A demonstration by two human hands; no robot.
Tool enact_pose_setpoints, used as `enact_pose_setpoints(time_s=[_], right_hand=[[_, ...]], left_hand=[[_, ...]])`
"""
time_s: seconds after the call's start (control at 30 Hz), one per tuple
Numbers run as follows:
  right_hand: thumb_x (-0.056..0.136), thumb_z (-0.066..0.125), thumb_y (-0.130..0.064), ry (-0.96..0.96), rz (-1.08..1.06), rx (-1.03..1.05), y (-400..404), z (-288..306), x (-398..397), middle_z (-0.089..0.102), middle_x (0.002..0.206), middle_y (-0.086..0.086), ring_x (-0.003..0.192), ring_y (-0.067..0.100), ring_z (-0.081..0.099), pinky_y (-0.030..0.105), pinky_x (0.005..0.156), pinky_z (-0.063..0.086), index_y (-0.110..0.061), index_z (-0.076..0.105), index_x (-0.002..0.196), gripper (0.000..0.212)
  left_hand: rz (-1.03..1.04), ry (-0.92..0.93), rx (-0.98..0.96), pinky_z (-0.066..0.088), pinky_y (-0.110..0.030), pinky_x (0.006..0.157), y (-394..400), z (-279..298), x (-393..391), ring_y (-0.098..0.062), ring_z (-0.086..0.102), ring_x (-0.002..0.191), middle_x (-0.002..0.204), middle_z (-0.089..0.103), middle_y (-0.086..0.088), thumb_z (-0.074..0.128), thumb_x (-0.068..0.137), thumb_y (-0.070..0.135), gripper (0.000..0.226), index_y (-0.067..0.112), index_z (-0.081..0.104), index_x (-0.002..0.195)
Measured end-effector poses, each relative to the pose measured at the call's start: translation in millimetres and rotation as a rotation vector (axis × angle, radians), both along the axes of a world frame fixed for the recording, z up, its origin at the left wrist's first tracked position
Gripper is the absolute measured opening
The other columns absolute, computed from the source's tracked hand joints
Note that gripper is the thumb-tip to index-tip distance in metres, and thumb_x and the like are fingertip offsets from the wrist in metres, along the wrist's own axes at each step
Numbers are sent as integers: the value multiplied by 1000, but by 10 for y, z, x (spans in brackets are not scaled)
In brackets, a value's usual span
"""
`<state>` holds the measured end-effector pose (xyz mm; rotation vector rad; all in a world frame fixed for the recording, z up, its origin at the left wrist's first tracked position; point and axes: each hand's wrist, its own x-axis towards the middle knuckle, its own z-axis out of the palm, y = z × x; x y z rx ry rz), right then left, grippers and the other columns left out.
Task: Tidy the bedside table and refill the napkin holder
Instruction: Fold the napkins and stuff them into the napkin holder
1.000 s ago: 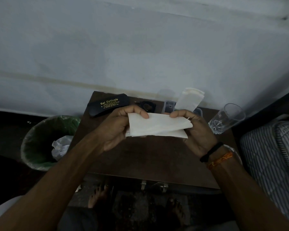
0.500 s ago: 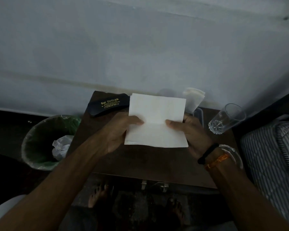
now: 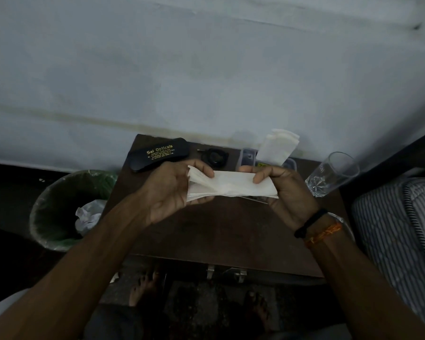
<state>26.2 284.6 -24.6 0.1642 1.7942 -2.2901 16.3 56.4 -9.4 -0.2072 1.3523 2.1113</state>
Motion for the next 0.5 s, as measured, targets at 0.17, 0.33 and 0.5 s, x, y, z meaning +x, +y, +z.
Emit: enact_pose_setpoints(time_s=[0.17,0.33,0.5], right_hand=[[92,41,12,-18,-11,-37,6,22,-1,68,111,21,114,38,61,40,80,61,-9,67,55,49],[90,41,0,-69,25,-149,98,61,-8,68,111,20,99,32,67,24,60,59,-2,63,72,29],[75,41,3,-87,197,-518,243,123,-7,55,131,32,110,39,63,31,85,58,8,47,128,53]], left_hand=[[-33,-87,87,60,-31,58,-24,-32,-31,-24,73,77,98,74,-17,45,89,32,40,-1,66,82],[72,-206,125,57,-16,50,35,-79,-20,-13,68,59,84,70,-18,64,73,3,24,-6,67,95],[135,-413,312,56,-16,49,-7,-130,-57,-14,68,58,85,65,-24,57,75,0,50,-13,54,122]])
